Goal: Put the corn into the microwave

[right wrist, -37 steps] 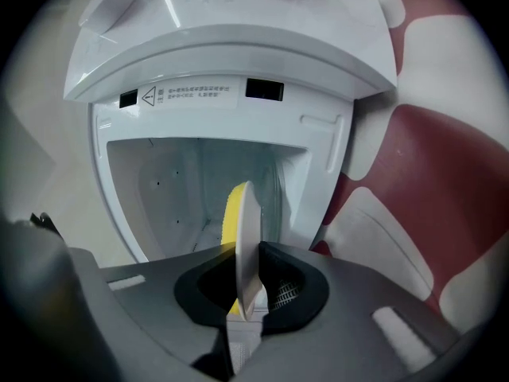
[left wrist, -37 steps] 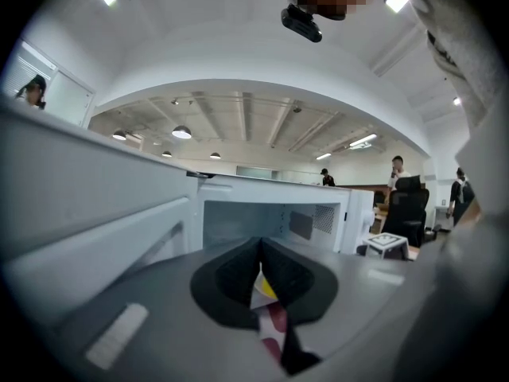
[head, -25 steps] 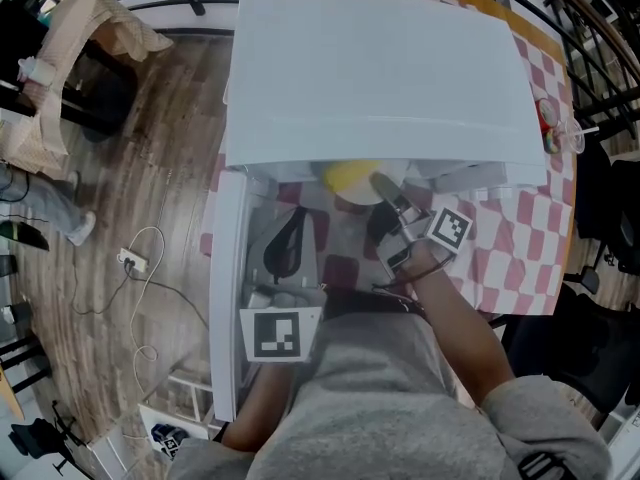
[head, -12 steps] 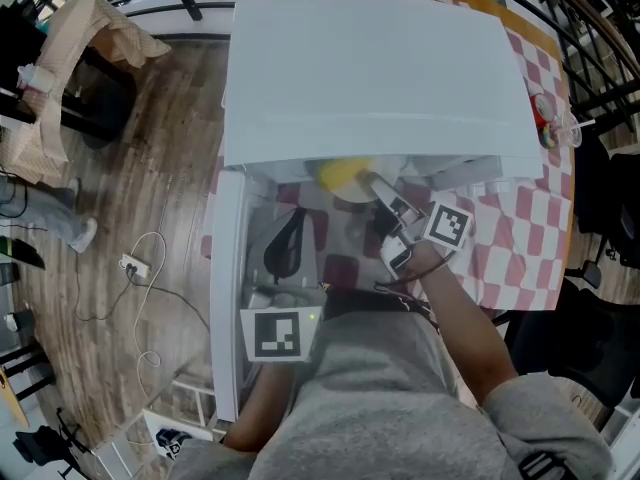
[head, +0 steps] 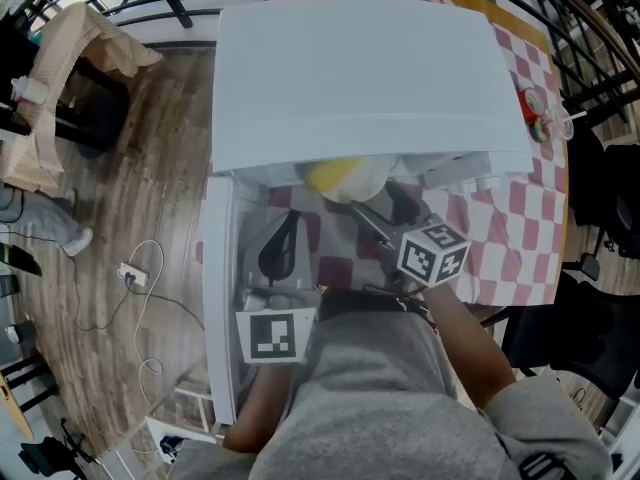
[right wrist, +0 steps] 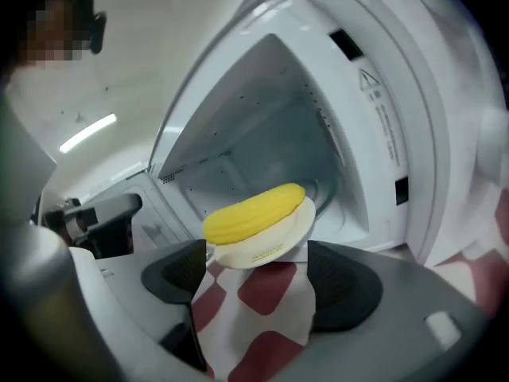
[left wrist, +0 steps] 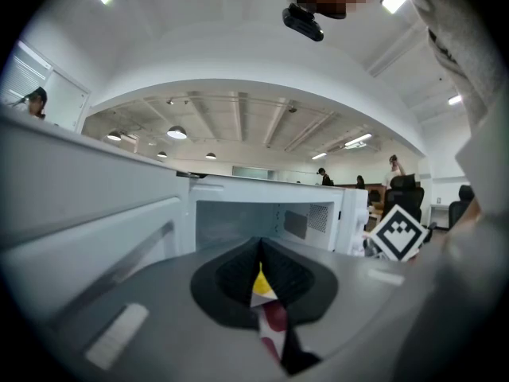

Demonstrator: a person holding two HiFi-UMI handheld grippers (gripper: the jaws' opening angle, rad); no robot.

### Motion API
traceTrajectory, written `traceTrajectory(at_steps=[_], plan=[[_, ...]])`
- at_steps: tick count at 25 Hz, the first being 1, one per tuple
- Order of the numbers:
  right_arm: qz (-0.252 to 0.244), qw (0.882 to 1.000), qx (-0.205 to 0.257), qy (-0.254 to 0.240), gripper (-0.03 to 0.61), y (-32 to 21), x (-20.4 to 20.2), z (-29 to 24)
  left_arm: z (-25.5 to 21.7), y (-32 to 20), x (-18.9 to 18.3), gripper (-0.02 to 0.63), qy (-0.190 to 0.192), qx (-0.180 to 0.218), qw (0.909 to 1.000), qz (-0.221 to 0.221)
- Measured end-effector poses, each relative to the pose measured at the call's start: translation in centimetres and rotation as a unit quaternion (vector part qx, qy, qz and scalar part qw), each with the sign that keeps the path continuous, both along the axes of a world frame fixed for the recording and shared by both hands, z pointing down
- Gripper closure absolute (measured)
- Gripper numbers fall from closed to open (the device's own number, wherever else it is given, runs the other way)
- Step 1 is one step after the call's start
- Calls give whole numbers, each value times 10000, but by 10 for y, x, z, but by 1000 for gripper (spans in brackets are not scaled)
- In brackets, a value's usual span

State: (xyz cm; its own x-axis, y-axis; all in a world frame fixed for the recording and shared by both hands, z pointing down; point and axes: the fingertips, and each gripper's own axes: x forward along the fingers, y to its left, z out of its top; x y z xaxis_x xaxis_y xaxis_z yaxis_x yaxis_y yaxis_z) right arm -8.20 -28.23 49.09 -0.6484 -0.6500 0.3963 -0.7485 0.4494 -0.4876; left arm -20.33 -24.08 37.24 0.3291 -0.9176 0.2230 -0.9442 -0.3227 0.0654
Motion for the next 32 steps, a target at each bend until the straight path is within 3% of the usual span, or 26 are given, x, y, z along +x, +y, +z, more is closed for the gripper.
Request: traceTrajectory(at_steps=[4,7,18,23,32], plan=[[116,9907,709,1157,166,2,-3,-1,2,0,2,604,-15,-40,10000,25],[249,9828,928,1577,164,1,-8,2,2,0,3,604,-23,-51,10000,34],[644,9756,884,1904,184,-20,-16,7,3,0,0,604,-67,-37,10000,26],[651,9727,928,2023,223,-36,-18,10,5,1,-1,604,-88,-79,9999,28],[563,9730,914,2043,230,-56,-23,9,4,2,-1,604,-43,-84,10000,15]])
